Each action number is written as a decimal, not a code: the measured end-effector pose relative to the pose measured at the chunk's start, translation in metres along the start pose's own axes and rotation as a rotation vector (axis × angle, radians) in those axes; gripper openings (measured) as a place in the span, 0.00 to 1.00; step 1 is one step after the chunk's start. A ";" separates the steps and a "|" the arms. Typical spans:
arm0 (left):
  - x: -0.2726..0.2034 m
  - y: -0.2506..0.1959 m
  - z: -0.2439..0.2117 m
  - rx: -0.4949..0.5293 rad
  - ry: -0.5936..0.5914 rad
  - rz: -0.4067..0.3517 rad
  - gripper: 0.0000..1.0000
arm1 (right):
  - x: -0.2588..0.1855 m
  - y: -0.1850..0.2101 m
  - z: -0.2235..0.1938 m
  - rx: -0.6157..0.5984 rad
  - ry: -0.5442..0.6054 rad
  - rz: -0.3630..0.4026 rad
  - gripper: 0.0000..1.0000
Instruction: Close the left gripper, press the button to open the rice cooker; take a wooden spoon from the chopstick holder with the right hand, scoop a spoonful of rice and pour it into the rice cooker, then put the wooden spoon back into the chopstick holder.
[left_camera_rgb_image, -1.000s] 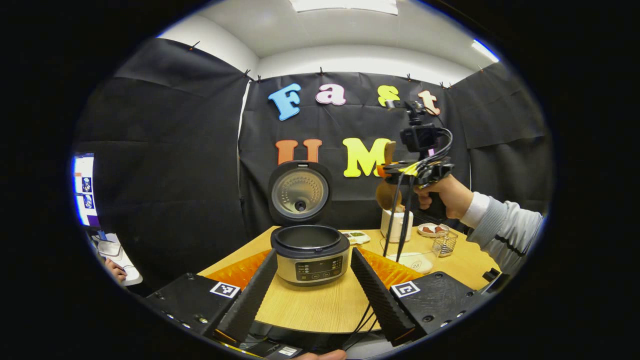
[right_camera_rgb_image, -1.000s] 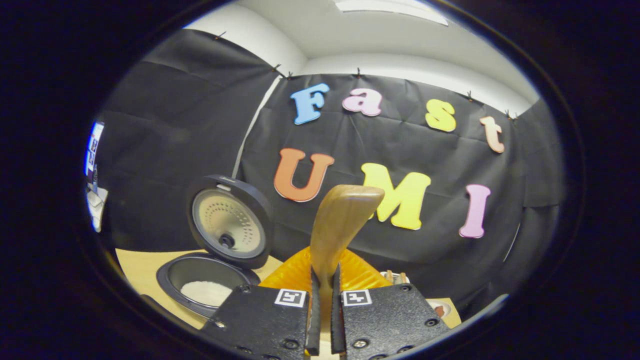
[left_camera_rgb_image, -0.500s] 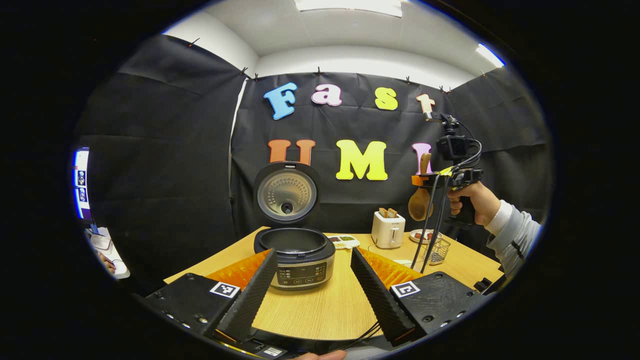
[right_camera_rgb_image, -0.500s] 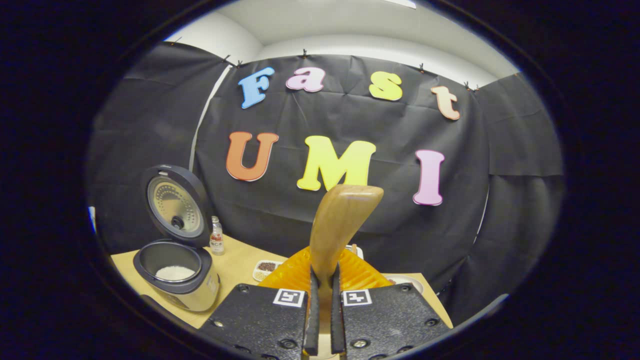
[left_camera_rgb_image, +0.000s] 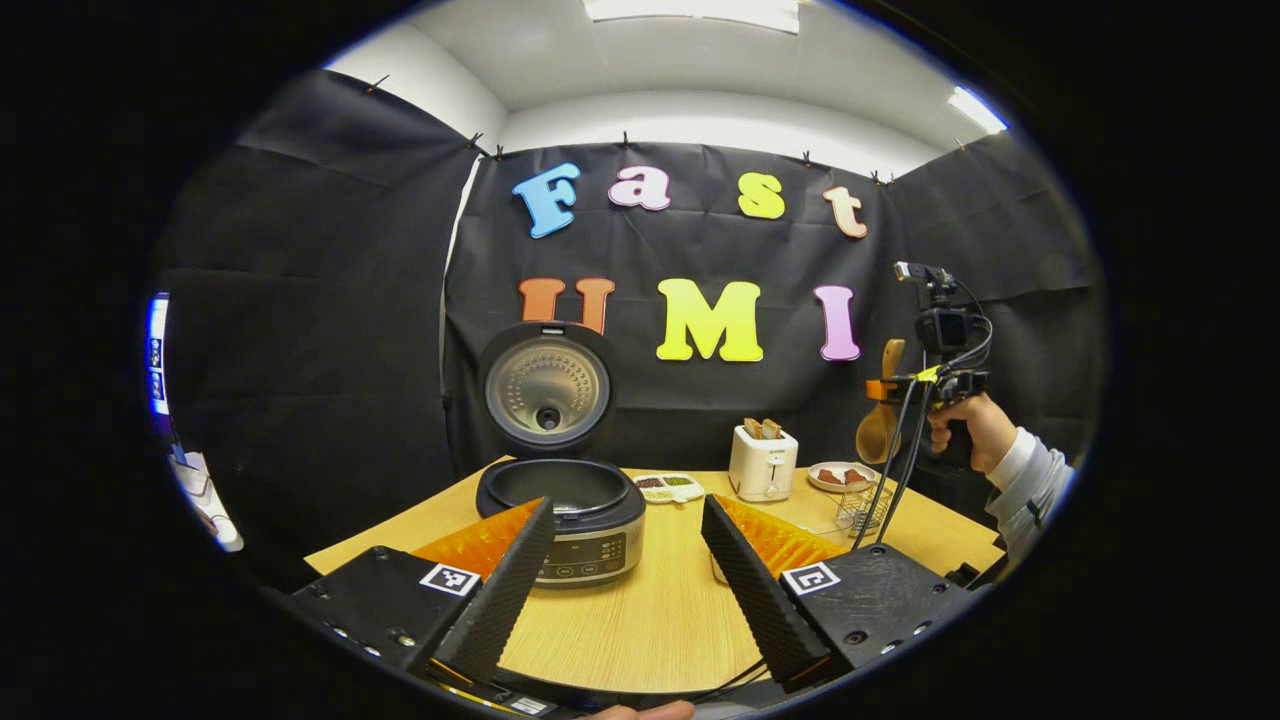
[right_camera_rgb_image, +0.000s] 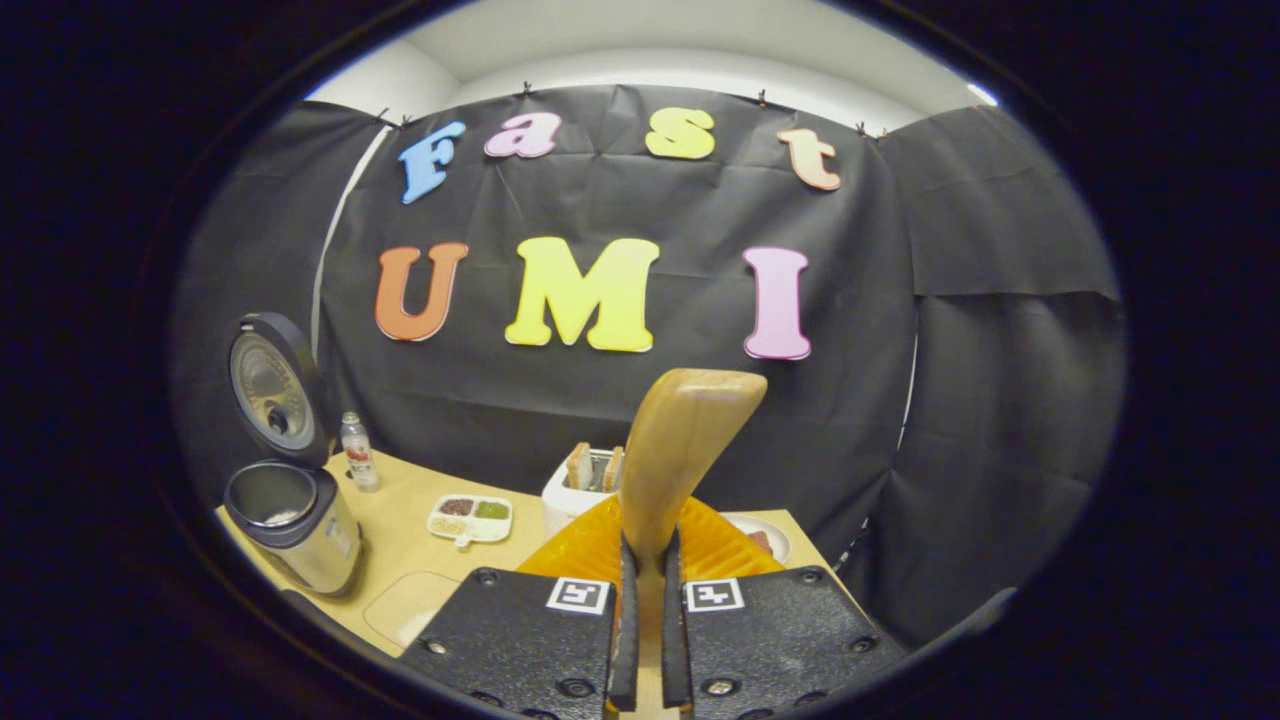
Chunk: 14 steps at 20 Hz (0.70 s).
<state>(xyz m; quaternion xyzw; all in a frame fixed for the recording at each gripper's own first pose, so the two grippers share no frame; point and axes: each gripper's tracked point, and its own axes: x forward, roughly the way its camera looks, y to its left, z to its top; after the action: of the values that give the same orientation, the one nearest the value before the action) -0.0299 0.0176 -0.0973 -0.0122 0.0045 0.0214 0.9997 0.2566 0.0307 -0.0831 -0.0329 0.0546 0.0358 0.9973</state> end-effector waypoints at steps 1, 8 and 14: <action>0.002 -0.002 0.000 -0.003 0.001 -0.002 0.94 | 0.004 -0.007 -0.005 0.009 0.004 -0.007 0.14; 0.011 -0.011 -0.002 0.009 0.012 -0.003 0.95 | 0.031 -0.035 -0.043 0.070 0.034 -0.020 0.15; 0.019 -0.016 -0.003 0.018 0.027 -0.003 0.95 | 0.067 -0.049 -0.078 0.131 0.067 -0.027 0.16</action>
<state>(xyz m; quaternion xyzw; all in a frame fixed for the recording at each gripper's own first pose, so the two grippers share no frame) -0.0101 0.0024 -0.1003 -0.0036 0.0179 0.0198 0.9996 0.3183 -0.0188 -0.1648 0.0304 0.0895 0.0173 0.9954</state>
